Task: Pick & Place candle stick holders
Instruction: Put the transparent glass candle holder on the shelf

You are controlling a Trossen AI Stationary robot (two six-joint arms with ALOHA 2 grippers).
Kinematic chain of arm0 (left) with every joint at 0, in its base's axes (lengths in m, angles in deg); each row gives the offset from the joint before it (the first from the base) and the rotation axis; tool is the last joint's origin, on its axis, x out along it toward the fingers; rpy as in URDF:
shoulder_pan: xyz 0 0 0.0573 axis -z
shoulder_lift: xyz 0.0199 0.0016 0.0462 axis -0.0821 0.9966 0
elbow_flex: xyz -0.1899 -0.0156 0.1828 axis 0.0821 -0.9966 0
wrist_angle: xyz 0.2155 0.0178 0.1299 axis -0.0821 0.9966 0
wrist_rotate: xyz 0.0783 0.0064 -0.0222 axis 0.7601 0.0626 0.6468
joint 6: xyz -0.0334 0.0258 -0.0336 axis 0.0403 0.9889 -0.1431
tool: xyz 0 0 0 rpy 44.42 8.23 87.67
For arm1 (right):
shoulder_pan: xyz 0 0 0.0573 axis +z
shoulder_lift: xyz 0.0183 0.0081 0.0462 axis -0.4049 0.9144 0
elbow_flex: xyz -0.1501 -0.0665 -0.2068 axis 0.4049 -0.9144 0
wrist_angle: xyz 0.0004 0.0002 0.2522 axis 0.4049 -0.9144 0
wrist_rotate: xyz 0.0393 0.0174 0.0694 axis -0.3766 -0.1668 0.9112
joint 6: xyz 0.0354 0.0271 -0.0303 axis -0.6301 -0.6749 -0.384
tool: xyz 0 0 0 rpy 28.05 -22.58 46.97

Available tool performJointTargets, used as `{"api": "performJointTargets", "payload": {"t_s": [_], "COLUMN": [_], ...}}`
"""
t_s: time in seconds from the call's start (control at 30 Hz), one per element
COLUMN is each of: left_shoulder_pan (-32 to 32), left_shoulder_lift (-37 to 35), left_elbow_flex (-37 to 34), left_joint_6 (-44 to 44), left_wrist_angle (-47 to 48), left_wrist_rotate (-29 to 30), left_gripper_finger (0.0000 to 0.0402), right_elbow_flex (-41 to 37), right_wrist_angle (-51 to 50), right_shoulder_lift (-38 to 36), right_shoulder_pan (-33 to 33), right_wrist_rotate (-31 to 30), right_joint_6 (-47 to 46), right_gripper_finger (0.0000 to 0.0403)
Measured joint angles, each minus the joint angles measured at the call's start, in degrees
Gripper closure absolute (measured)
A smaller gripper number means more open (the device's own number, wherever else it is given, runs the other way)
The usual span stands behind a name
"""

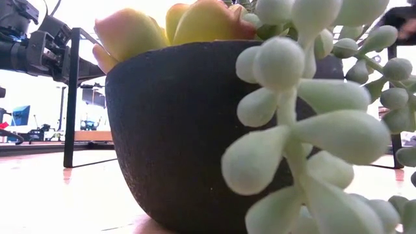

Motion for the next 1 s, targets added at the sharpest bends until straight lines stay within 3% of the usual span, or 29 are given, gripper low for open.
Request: {"api": "performJointTargets", "payload": {"t_s": [0.33,0.53,1.0], "left_shoulder_pan": [-0.01,-0.02,-0.01], "left_shoulder_lift": [0.00,0.00,0.00], "left_elbow_flex": [0.00,0.00,0.00], "left_joint_6": [0.00,0.00,0.00], "left_wrist_angle": [0.00,-0.01,0.00], "left_wrist_rotate": [0.02,0.02,0.02], "left_gripper_finger": [0.0378,0.0378,0.0378], "right_elbow_flex": [10.67,14.34,12.85], "right_wrist_angle": [-14.38,-15.60,-18.76], "right_shoulder_lift": [-1.23,-1.21,-1.23], "right_shoulder_pan": [-9.16,-12.82,-20.17], "right_wrist_rotate": [0.40,1.04,0.29], "right_joint_6": [9.49,14.86,20.40], "right_gripper_finger": [0.0383,0.0383,0.0384]}}
